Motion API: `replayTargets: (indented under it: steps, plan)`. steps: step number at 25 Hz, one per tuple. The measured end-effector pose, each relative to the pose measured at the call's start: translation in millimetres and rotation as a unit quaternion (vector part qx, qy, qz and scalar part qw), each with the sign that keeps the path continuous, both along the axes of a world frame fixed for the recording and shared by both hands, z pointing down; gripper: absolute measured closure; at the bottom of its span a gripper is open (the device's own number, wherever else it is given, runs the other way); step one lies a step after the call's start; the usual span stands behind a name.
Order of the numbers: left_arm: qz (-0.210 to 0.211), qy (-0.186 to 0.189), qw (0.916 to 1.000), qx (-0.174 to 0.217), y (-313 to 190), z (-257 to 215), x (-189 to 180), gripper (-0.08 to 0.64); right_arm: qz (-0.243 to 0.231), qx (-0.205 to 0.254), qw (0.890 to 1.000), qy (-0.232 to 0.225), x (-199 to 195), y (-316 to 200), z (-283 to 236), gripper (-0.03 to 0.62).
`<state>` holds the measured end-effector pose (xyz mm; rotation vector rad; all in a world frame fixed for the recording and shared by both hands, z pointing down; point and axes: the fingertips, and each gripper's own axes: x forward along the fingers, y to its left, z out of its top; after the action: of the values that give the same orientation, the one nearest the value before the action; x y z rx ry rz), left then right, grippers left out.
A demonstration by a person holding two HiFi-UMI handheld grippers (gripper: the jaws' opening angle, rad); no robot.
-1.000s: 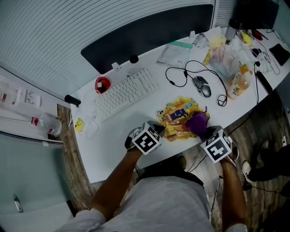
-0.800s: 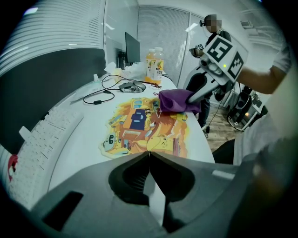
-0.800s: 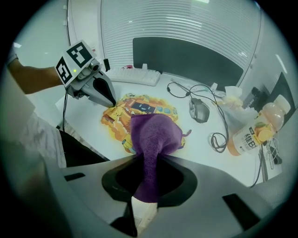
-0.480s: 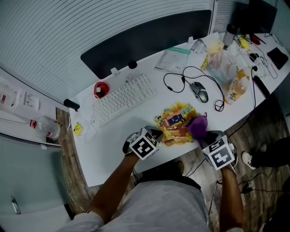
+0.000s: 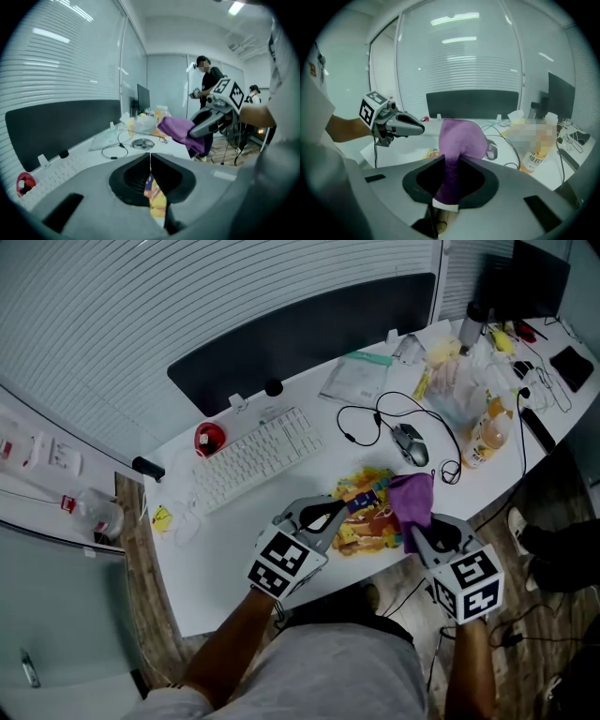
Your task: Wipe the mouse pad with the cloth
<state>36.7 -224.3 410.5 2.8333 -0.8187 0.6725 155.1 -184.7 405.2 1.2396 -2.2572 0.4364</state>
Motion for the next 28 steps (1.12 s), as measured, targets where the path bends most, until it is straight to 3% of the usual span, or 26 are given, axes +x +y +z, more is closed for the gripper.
replayTargets:
  steps: [5,9,12,20,28]
  plan:
    - [-0.003,0.118,0.9900,0.077,5,-71,7,0.541,-0.014,0.092,0.993,-0.076,-21,-3,-58,0.522]
    - [-0.009,0.199,0.9732,0.115,15,-113,6,0.541,-0.022,0.165,0.976,-0.142,-33,3,-101,0.522]
    - [-0.012,0.239,0.9612,0.136,20,-134,0,0.541,-0.022,0.204,0.963,-0.174,-40,8,-121,0.522]
    - [-0.014,0.281,0.9410,0.188,30,-167,-13,0.541,-0.014,0.291,0.929,-0.229,-45,23,-151,0.522]
    - [0.000,0.290,0.9358,0.201,40,-171,-9,0.541,-0.018,0.328,0.918,-0.224,-49,29,-161,0.522]
